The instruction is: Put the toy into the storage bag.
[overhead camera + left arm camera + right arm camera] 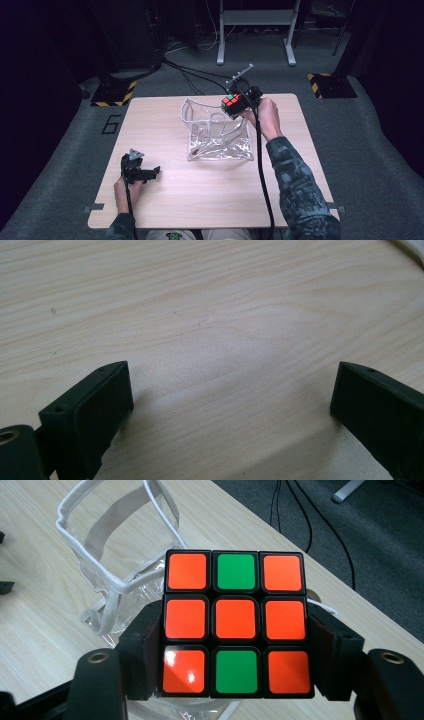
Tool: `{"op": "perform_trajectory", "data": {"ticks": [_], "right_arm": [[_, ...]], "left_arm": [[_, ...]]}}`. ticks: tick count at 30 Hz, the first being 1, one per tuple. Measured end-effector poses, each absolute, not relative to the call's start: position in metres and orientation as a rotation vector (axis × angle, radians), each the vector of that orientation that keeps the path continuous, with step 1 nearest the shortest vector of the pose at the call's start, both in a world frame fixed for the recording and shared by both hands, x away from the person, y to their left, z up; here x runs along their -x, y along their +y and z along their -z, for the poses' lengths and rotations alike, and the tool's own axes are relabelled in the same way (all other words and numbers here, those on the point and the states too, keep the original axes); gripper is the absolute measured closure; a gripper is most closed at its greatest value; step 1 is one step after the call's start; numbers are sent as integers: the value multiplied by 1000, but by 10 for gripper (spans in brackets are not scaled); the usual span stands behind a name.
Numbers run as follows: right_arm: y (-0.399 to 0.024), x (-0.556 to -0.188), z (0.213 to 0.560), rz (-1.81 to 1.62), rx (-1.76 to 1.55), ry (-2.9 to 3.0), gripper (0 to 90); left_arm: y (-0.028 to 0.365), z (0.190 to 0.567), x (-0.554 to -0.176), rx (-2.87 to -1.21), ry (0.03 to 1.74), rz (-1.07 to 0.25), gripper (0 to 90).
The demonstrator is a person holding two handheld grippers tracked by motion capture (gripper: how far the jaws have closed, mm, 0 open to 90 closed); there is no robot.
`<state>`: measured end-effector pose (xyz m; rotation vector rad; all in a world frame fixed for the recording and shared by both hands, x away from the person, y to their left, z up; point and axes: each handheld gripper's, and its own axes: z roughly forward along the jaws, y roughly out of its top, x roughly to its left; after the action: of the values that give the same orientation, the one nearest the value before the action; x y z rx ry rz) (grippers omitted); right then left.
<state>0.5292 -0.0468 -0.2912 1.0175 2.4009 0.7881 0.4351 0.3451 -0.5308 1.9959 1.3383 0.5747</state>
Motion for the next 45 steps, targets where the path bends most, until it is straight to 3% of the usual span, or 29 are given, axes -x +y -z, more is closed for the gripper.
{"op": "perform_trajectory", "data": {"ticks": [45], "right_arm": [[-52,-558,335,-678,-1143,2424,334]], "left_arm": [[345,531,-435,-1994,1339,-576,34]]}}
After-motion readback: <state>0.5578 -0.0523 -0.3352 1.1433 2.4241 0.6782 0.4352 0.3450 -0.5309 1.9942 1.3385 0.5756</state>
